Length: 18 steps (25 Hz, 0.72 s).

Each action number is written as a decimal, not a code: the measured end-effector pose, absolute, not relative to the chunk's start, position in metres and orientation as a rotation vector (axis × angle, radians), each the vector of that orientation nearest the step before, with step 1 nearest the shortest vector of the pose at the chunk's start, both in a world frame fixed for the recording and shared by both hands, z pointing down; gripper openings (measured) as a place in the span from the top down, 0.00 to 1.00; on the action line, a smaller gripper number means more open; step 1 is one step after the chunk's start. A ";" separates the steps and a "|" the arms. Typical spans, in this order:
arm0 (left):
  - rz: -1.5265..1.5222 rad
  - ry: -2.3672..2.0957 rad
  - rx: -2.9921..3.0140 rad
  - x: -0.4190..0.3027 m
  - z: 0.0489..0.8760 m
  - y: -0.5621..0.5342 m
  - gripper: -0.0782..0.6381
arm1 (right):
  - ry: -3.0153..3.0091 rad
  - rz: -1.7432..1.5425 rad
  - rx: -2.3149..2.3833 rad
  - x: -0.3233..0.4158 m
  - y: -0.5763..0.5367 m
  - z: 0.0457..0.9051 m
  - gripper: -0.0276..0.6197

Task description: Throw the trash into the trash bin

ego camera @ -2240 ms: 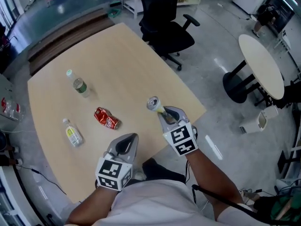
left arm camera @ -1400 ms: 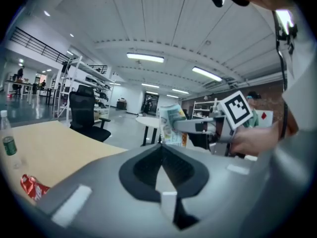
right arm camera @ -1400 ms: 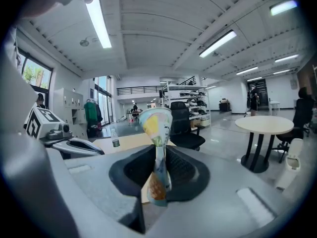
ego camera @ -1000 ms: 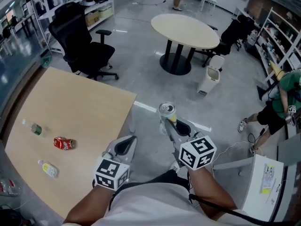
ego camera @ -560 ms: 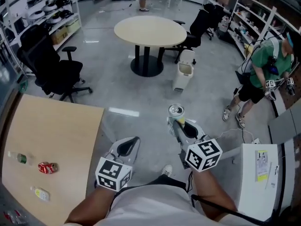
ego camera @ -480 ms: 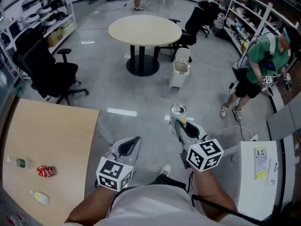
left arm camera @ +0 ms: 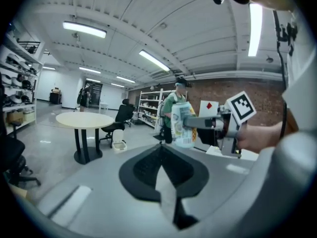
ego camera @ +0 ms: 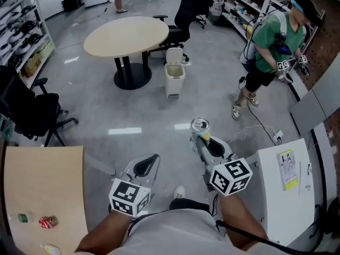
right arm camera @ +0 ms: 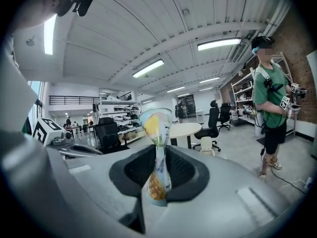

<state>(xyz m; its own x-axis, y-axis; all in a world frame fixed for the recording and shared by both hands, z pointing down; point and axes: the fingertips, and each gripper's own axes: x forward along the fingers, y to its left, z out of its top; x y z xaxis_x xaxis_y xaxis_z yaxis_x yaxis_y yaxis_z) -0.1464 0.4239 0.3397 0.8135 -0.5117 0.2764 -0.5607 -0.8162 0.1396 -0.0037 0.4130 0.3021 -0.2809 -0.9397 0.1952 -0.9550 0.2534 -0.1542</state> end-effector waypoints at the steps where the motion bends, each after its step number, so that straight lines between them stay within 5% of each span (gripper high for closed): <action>1: 0.336 -0.823 2.793 -0.137 0.339 0.420 0.88 | -2.429 0.373 1.858 0.006 0.413 0.303 0.86; 18: 0.349 -0.710 2.851 0.006 0.333 0.376 0.88 | -2.406 0.380 1.938 0.128 0.389 0.308 0.86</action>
